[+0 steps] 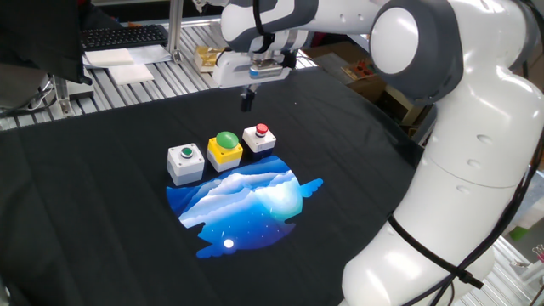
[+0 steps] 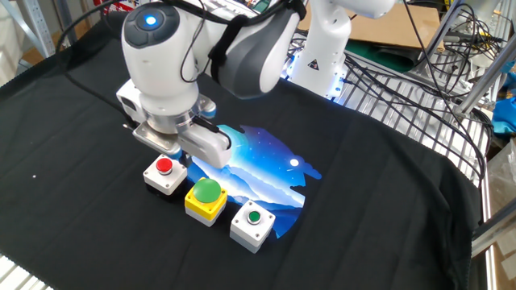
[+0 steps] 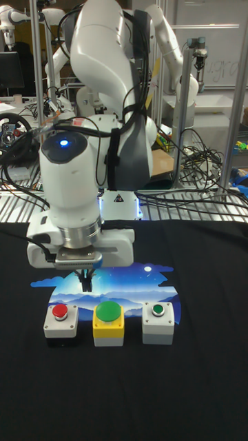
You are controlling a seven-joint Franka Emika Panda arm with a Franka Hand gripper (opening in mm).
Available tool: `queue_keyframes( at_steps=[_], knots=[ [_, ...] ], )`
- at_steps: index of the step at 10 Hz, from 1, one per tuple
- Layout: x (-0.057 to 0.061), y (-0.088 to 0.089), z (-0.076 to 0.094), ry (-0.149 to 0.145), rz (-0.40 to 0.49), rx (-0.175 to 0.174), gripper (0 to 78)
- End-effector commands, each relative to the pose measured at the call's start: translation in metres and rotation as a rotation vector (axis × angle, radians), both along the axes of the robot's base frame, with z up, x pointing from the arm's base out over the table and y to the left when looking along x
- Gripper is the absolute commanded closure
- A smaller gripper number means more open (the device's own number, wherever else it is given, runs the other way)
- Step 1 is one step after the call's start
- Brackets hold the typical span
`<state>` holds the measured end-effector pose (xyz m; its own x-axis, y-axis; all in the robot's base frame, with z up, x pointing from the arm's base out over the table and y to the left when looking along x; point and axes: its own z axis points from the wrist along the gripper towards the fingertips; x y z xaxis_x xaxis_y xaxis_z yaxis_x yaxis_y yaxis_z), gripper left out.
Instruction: Press three buttons from left to right in sequence
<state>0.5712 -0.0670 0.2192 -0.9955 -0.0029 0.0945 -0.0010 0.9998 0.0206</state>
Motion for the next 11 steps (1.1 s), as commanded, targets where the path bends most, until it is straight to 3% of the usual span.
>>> queue_keyframes(
  at_steps=[1, 4, 11],
  knots=[
    [0.000, 0.022, -0.003, -0.008, -0.022, -0.006, 77.6],
    [0.000, 0.036, -0.007, -0.014, -0.028, -0.008, 77.6],
    [-0.003, 0.050, -0.020, -0.031, 0.017, -0.026, 77.6]
  ],
)
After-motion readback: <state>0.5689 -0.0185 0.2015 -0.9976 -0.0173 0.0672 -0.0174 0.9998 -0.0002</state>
